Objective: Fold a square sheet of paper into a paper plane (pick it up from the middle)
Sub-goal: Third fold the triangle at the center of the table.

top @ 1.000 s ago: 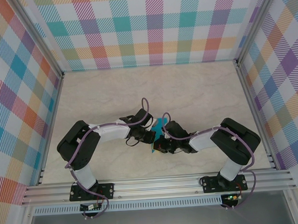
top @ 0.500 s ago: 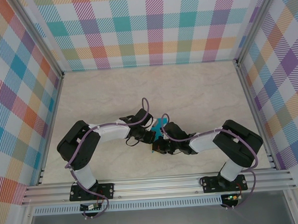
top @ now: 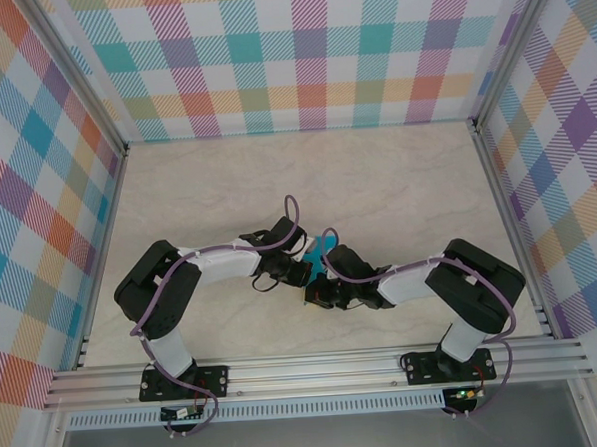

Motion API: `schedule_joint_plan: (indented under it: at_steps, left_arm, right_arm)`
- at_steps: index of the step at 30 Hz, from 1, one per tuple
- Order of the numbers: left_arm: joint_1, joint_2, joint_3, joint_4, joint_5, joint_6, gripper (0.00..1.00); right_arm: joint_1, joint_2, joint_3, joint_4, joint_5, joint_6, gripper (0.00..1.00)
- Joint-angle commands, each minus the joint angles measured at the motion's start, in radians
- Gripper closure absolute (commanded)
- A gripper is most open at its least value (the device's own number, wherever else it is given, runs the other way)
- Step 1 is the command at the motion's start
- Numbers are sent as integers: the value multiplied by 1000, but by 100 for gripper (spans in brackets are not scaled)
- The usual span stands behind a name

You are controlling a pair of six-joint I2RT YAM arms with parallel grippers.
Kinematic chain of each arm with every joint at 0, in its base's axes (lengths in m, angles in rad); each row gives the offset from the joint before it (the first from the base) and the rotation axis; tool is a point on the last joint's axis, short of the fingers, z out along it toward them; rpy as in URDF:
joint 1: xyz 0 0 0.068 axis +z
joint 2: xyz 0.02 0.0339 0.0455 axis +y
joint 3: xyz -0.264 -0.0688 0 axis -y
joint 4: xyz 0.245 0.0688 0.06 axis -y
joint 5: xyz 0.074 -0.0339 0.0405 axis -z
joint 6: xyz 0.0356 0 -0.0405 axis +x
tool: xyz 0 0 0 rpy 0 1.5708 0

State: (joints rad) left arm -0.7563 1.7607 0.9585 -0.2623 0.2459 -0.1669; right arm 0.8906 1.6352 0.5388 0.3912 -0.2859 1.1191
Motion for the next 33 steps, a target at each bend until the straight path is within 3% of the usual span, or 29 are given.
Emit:
schedule_joint_plan:
  at_steps: [1, 11, 18, 21, 26, 33]
  left_arm:
    - [0, 56, -19, -64, 1, 11, 97]
    - [1, 59, -15, -68, 1, 11, 97]
    - [0, 54, -15, -74, -1, 11, 97]
    - [1, 51, -15, -72, -4, 11, 97]
    - [1, 54, -6, -78, 2, 10, 97]
    - [0, 60, 5, -81, 3, 8, 96]
  right_arm:
    - [20, -18, 15, -26, 16, -2, 95]
    - [33, 71, 56, -124, 43, 10, 99]
    - [21, -97, 54, -275, 132, -21, 93]
    - [-34, -163, 33, -306, 142, -49, 91]
    - [-168, -158, 30, -261, 43, -104, 90]
    - [-192, -52, 105, -210, -27, -123, 92]
